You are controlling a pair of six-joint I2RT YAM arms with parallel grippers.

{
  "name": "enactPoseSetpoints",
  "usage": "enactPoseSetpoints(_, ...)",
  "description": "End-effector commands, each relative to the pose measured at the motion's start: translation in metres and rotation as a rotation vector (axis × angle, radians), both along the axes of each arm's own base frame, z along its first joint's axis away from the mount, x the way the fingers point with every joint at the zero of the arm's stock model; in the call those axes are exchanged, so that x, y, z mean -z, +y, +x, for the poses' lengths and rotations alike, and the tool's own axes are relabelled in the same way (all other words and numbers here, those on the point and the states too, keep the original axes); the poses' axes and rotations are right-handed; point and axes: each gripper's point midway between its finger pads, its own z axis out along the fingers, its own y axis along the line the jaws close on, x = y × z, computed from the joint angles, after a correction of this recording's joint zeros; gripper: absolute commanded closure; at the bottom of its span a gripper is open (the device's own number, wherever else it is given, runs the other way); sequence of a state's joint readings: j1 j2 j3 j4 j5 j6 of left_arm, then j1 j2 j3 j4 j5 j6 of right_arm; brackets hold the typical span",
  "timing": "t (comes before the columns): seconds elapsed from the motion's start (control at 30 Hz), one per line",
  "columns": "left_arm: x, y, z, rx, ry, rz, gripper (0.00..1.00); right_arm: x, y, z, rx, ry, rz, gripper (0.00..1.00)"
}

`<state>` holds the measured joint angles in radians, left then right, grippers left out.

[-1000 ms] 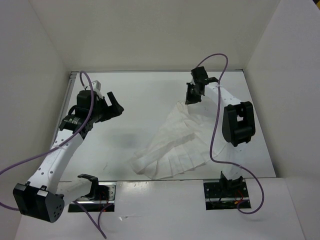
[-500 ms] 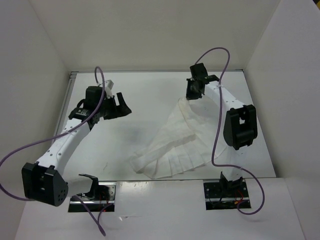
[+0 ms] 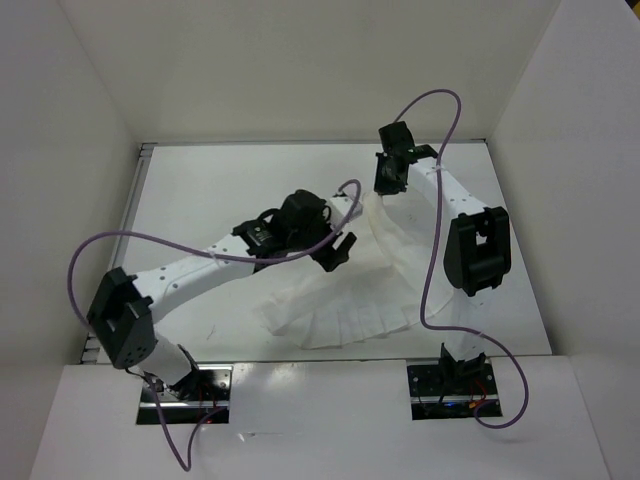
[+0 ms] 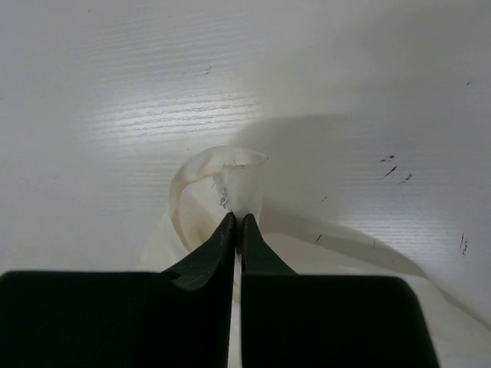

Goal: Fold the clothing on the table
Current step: Flatten the skirt out

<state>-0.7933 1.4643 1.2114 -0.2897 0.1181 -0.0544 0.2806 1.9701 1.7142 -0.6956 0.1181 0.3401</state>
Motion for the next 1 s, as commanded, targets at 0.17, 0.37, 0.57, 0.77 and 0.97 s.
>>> enactPoseSetpoints(0.17,0.015,-0.072,0.029,0.165,-0.295,0.087,0.23,-0.014,-0.006,0.003,0.029,-0.025,0.022,1.0)
enactPoseSetpoints(0.37,0.048,-0.106,0.032,0.241,-0.312,0.154,0.41,-0.002,-0.007,0.001,0.029,0.001,0.015,1.0)
enactPoseSetpoints(0.57,0.062,-0.13,0.021,0.321,-0.225,0.097,0.39,0.002,-0.006,0.001,0.029,0.01,0.012,1.0)
enactPoseSetpoints(0.77,0.072,-0.142,0.01,0.358,-0.172,0.071,0.38,0.007,-0.006,0.001,0.029,0.019,0.01,1.0)
enactPoseSetpoints(0.97,0.092,-0.149,0.005,0.379,-0.109,0.06,0.4,0.003,-0.006,0.004,0.029,0.01,0.012,1.0)
